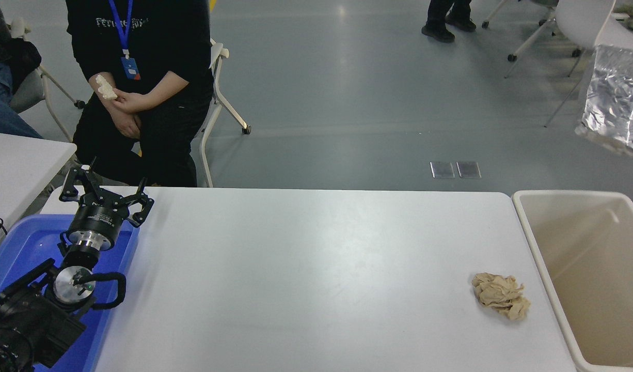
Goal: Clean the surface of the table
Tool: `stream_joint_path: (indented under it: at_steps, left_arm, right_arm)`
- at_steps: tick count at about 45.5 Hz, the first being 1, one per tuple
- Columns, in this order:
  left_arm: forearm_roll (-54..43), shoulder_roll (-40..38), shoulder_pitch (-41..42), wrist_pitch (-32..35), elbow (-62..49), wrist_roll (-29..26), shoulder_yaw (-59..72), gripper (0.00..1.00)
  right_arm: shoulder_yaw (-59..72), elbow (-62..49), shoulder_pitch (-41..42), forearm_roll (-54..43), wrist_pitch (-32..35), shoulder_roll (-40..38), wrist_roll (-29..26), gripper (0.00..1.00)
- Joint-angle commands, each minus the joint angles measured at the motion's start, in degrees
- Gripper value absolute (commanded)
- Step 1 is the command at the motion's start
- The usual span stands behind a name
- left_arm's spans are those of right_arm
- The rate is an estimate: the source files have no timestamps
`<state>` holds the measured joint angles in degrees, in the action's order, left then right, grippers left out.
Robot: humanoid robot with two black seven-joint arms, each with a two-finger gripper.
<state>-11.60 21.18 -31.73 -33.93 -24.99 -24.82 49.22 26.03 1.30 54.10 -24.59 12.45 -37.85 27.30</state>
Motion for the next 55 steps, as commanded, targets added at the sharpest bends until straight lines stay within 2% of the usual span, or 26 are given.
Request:
stream_joint_path:
  at_steps: [1,18,32,55]
  left_arm:
    - [0.0,0.0,0.0,0.01,-0.05,0.03,0.0,1.0]
    - [0.0,0.0,0.0,0.01,-0.05,0.03,0.0,1.0]
    - [0.0,0.0,0.0,0.01,-0.06,-0.05,0.0,1.0]
    - [0.0,0.0,0.0,0.01,-0.06,0.03,0.0,1.0]
  right_arm:
    - [-0.01,-1.48,-5.06,2.0,-0.06,-0.39,-6.73,0.0]
    - [-0.19,-1.57,-11.21,4.11,-2.08,-0.12,-9.98,0.0]
    - [-6.87,-1.48,-16.66,4.2,-3.22,0.23,-14.56,0.0]
    - [-7.04,-1.39,-22.55,4.11,-8.05,9.98,-14.73,0.0]
